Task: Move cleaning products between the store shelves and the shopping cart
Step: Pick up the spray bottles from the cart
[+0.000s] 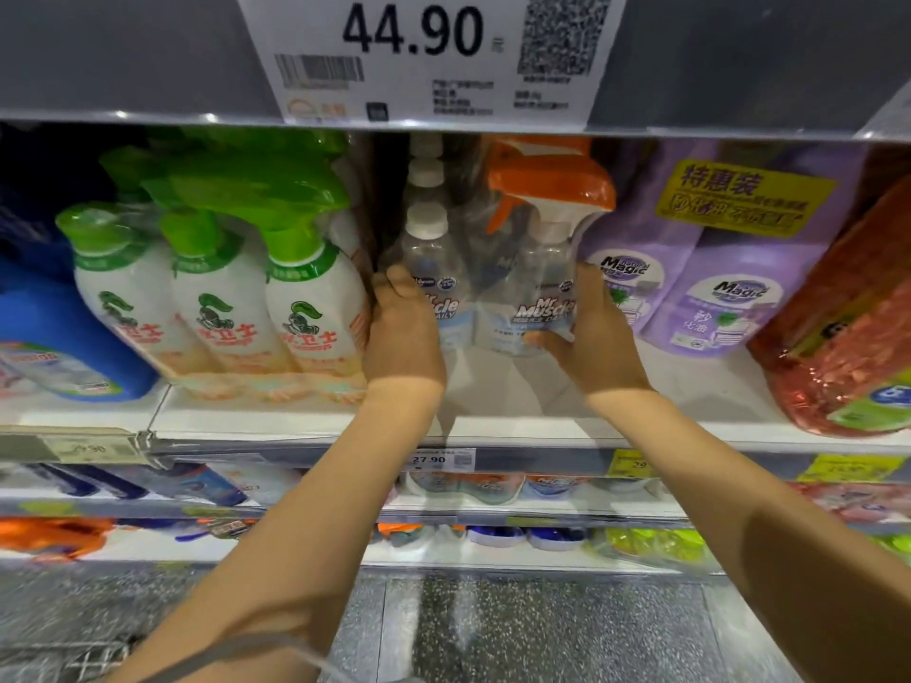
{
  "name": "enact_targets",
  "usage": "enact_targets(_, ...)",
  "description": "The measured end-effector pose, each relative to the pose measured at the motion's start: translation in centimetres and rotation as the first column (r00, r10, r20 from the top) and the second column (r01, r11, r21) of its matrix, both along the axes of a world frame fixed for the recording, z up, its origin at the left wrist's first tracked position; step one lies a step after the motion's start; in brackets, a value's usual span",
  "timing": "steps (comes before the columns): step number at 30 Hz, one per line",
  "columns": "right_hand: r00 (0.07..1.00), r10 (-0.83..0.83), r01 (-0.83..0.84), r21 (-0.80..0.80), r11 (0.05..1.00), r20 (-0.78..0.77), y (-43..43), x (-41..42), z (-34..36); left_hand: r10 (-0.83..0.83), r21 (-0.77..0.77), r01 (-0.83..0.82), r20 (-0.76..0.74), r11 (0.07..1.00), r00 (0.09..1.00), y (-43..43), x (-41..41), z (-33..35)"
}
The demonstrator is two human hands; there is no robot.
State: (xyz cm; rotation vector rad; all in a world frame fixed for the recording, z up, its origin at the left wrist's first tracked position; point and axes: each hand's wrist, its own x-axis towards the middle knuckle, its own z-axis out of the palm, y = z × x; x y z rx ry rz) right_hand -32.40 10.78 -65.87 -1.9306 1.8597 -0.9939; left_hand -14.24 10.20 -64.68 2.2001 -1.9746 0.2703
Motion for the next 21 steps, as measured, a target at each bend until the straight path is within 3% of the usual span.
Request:
enact_targets(5,0.999,-0.043,0.043,-0.012,0.999,-0.003,0.2,0.4,-0.8,-0.023,0.152,-0.036,0.371,0.988,0.928,-0.5,0.0,-1.7)
enact_targets(9,0.983,-0.153,0.155,0.009,0.988,-0.1,0.9,0.6,-0.7,-0.057,0.134,0.007,0.376,0.991,0.925,-0.7,-0.3,-1.2)
enact_targets(11,0.991,-0.129,0.129,0.011,0.992,0.023,1.1,0.9,-0.7,-0.029,0.11,0.001,0.247,0.994,0.969,-0.3,-0.8,-0.4)
enact_targets(13,0.978,-0.129,0.13,0.005,0.992,0.166,1.5,1.0,-0.7,-0.04,0.092,0.042,-0.027,0.995,0.999,1.1,-0.7,0.7)
enact_targets(16,0.954,-0.184,0.194,-0.017,0.981,0.237,3.2,1.4,-0.3,-0.151,-0.029,0.158,-0.505,0.987,0.85,4.1,-0.1,2.2)
enact_targets(21,0.943,-0.053,0.091,-0.099,0.991,0.328,6.9,3.3,3.3,-0.147,-0.048,0.164,-0.728,0.985,0.669,7.4,1.8,2.9)
